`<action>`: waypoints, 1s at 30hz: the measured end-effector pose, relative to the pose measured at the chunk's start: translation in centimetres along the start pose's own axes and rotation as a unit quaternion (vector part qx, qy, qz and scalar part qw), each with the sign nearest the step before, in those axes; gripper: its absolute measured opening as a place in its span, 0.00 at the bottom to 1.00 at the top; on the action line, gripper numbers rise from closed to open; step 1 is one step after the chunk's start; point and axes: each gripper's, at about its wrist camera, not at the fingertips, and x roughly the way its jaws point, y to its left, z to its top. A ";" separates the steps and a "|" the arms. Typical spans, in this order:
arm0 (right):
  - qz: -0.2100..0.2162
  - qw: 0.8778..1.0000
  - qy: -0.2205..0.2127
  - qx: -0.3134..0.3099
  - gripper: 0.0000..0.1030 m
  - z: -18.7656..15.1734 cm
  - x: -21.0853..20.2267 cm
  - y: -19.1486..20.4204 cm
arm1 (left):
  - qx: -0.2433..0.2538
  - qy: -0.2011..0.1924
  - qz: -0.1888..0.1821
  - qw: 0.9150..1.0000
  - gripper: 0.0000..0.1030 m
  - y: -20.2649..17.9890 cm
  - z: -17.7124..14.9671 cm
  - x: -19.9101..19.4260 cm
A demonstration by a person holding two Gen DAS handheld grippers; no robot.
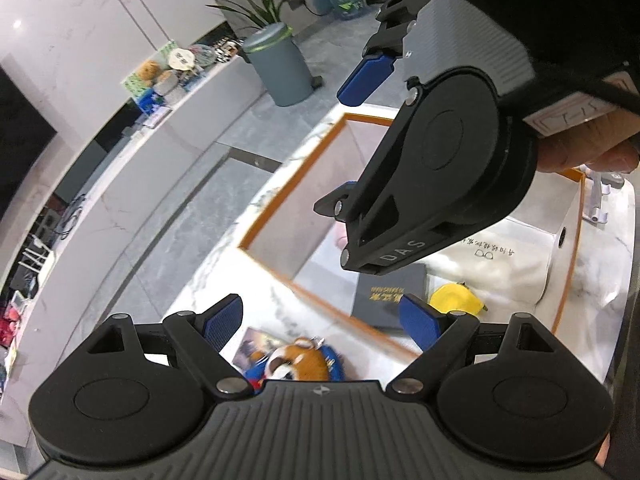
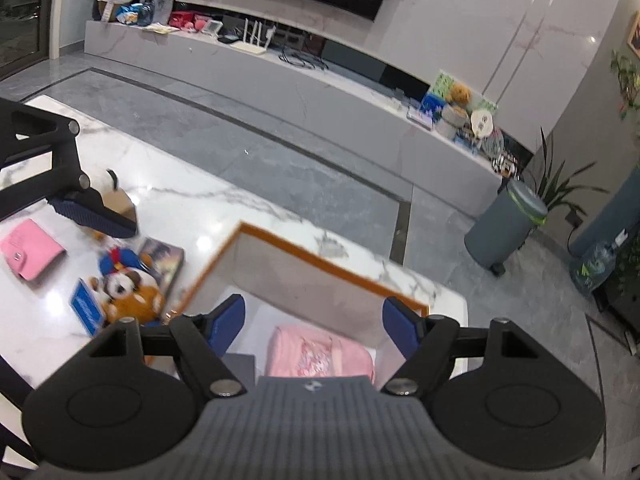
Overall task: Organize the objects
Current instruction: 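Move both grippers back over the table toward the pink wallet and plush toy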
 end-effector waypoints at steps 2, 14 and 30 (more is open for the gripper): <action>0.001 1.000 -0.008 -0.005 0.75 0.6 -1.1 0.7 | -0.002 -0.002 0.008 1.000 0.99 0.3 -0.6 -1.3; 0.019 0.998 -0.045 -0.050 0.78 2.9 -6.3 6.4 | -0.041 -0.003 0.036 0.999 0.99 2.5 -4.8 -5.0; 0.061 0.996 -0.034 -0.058 0.79 2.2 -6.0 12.8 | -0.106 0.010 0.034 0.994 0.99 5.3 -13.0 -5.2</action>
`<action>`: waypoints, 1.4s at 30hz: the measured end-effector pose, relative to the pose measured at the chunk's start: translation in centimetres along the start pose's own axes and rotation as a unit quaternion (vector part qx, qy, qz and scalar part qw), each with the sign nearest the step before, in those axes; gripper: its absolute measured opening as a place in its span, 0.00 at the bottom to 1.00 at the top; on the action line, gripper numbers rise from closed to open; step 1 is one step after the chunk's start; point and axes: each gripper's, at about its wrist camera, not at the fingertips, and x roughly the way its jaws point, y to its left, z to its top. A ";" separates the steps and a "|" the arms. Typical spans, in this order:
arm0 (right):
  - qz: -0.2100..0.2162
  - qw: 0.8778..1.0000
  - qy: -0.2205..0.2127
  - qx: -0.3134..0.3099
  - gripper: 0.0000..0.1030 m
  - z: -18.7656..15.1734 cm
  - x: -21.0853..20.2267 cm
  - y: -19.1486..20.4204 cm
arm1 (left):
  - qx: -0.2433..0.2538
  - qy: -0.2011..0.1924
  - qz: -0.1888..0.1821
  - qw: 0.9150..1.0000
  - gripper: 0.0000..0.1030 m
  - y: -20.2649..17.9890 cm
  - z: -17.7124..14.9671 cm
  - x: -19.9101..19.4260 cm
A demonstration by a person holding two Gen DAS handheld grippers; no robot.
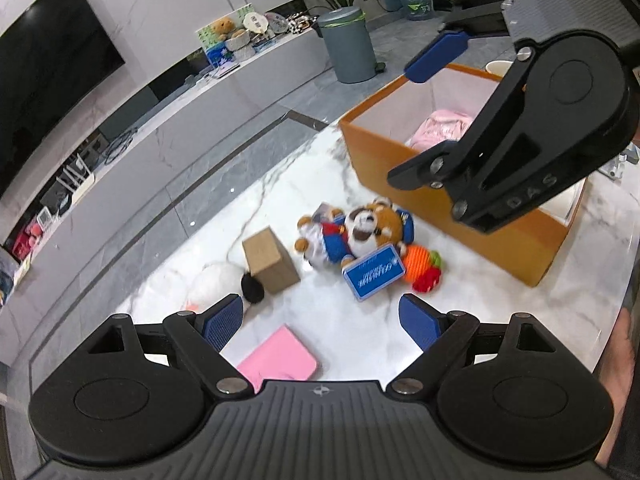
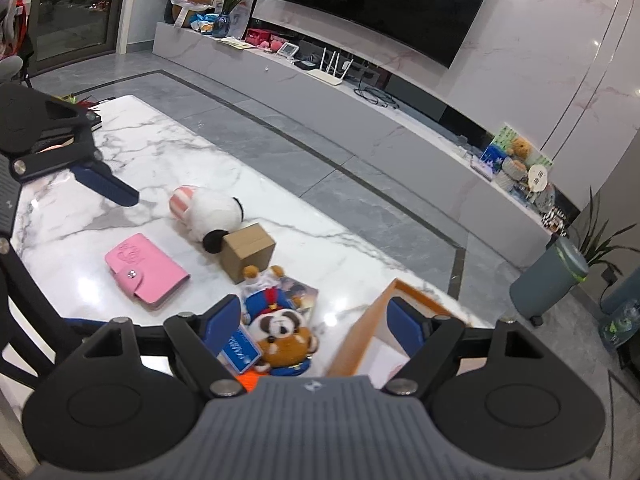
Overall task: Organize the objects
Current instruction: 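Move both grippers back over the table toward the pink wallet and plush toy, then grasp the pink card wallet with the left gripper while the right gripper grasps the plush dog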
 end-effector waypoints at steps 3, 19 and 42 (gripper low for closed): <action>0.004 1.000 0.008 0.008 0.79 -0.5 0.8 0.7 | -0.024 0.001 -0.007 1.000 0.99 0.9 -1.7 0.5; 0.021 0.998 0.060 0.014 0.81 -3.1 6.6 4.1 | -0.085 0.022 -0.016 0.996 0.99 5.2 -9.7 4.5; 0.025 0.994 0.101 0.014 0.89 -1.7 14.4 3.7 | 0.092 0.029 -0.100 0.990 0.99 7.4 -10.0 11.8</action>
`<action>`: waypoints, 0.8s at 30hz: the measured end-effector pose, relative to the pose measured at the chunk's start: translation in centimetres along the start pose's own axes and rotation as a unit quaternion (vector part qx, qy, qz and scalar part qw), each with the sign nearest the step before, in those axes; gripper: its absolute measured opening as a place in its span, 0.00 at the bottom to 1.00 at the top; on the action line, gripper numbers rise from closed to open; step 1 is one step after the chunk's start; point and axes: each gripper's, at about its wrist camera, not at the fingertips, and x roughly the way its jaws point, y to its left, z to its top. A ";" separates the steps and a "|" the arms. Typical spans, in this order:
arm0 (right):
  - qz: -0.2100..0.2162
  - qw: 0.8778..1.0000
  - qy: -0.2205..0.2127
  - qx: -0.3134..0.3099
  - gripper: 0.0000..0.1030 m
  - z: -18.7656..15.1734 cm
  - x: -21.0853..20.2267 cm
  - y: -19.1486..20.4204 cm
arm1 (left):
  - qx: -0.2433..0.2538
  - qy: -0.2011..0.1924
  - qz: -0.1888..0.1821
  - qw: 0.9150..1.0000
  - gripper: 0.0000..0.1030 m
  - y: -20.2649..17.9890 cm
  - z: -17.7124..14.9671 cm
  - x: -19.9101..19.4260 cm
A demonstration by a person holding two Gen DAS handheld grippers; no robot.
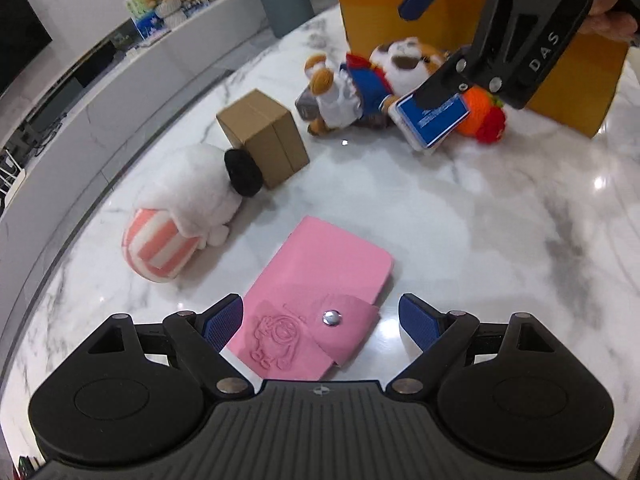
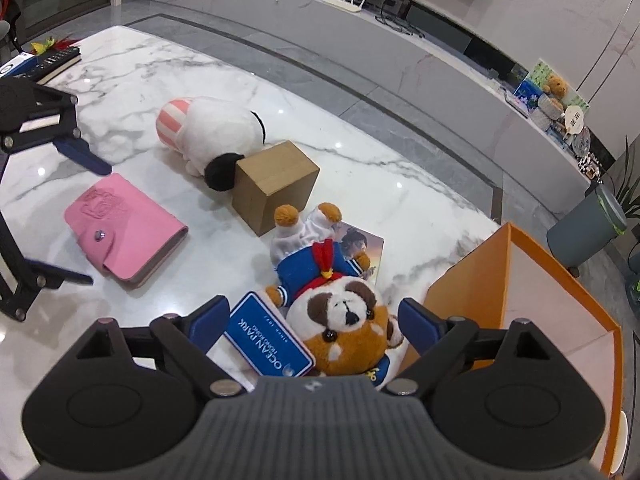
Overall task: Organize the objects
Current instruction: 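Grasp the pink card wallet with the left gripper while the right gripper grasps the plush dog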
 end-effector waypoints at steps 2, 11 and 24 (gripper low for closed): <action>0.000 1.000 0.007 0.000 0.89 0.2 0.7 -0.1 | -0.004 0.001 -0.005 1.000 0.99 0.3 0.1 0.6; 0.001 0.999 0.035 0.032 0.89 0.5 3.6 -1.0 | -0.030 -0.002 -0.036 0.999 1.00 1.9 0.1 2.1; 0.012 0.999 0.041 0.000 0.72 0.2 3.3 0.5 | -0.101 0.007 -0.019 0.995 0.99 0.4 -1.2 0.7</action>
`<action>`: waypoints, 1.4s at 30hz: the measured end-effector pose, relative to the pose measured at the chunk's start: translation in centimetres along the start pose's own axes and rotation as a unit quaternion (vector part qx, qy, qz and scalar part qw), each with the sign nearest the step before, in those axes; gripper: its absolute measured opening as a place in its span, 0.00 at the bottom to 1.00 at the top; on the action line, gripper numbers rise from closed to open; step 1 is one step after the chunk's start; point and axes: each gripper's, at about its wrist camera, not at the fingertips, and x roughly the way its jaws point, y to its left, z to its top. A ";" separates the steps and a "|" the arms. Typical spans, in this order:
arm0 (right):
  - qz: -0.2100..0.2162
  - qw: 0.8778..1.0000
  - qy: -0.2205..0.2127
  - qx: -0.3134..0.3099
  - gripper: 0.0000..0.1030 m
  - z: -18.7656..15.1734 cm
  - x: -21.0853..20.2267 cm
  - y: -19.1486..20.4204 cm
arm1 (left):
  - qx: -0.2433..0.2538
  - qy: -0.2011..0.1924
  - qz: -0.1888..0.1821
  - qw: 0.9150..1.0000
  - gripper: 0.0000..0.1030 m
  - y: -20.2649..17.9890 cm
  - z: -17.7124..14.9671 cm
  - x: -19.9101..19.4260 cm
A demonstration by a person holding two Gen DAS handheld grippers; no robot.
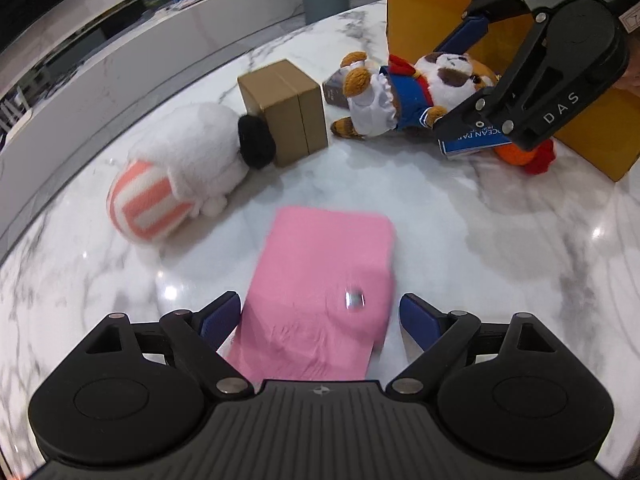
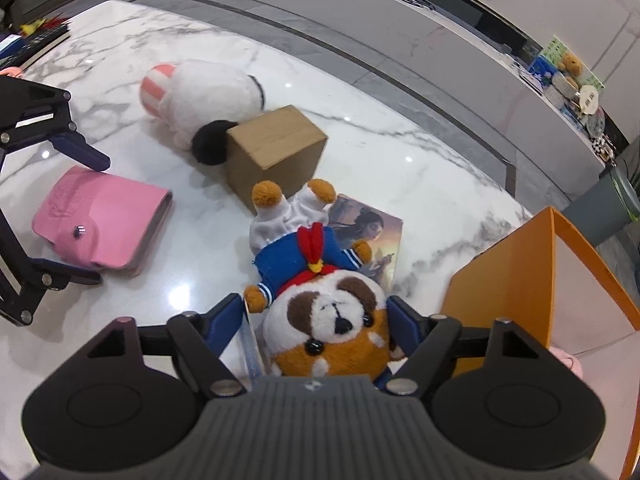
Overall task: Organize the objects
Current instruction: 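Grasp the pink card wallet with the left gripper while the right gripper grasps the plush dog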
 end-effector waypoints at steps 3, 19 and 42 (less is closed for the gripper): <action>0.018 1.000 0.005 -0.002 0.69 -0.3 -0.5 0.7 | -0.049 0.010 -0.011 0.999 0.87 -0.1 -1.0 -0.8; 0.078 0.997 0.029 0.004 0.73 -1.6 -2.3 6.9 | -0.134 0.029 0.030 0.990 0.94 -3.2 -4.5 -3.9; 0.071 0.996 0.038 0.030 0.73 -2.9 0.2 6.5 | -0.184 -0.052 0.054 0.980 1.00 -3.0 -4.9 -2.9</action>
